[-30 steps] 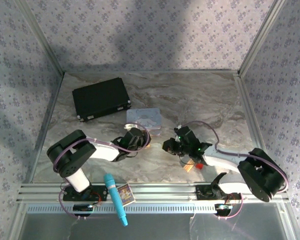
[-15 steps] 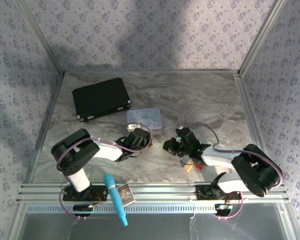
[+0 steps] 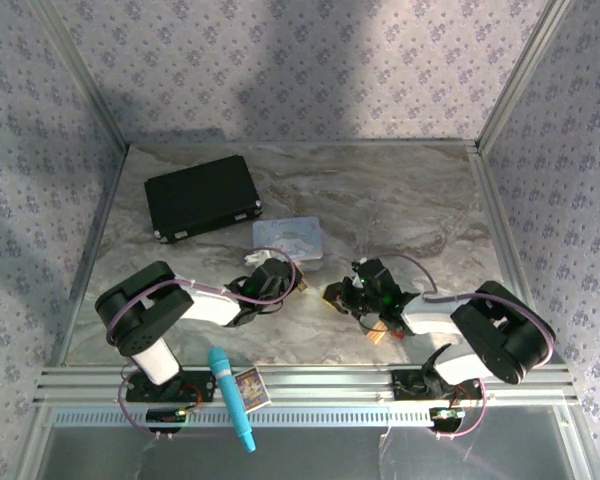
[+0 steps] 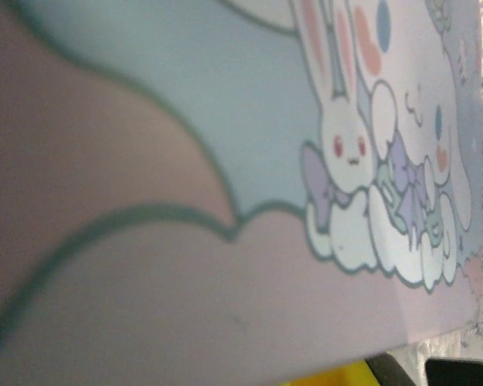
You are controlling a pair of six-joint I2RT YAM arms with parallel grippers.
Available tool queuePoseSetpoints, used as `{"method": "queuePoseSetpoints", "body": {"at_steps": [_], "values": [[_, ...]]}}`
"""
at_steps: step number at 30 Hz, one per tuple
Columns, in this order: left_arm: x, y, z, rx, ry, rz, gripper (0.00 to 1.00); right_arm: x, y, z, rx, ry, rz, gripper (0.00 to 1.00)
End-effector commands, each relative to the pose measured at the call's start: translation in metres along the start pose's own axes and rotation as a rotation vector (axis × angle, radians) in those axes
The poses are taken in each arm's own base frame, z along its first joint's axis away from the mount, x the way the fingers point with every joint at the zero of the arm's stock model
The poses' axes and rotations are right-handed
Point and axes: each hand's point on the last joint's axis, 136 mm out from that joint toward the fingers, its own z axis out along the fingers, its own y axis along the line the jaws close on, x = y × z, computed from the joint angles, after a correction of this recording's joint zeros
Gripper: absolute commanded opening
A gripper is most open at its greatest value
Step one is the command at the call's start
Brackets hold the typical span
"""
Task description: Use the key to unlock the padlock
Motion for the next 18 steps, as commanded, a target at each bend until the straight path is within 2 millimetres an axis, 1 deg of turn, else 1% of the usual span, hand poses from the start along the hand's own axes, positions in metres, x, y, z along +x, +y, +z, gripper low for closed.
{"method": "queuePoseSetpoints", "body": {"at_steps": [1,5,10,18], "values": [[0.000,-0.001,-0.003,0.022,-0.016,-0.123,0.00,0.004,0.011,0.001,-0.069,0.035,0.031,0.00],[0.002,-0.003,0.000,0.022,-0.009,-0.142,0.00,0.003,0.016,0.006,-0.149,0.062,0.080,0.00],[0.006,-0.007,0.004,0.050,0.000,-0.164,0.00,0.003,0.017,0.014,-0.174,0.078,0.100,0.00],[0.006,-0.005,0.005,0.046,-0.003,-0.151,0.00,0.003,0.013,0.014,-0.176,0.075,0.107,0.00]]}}
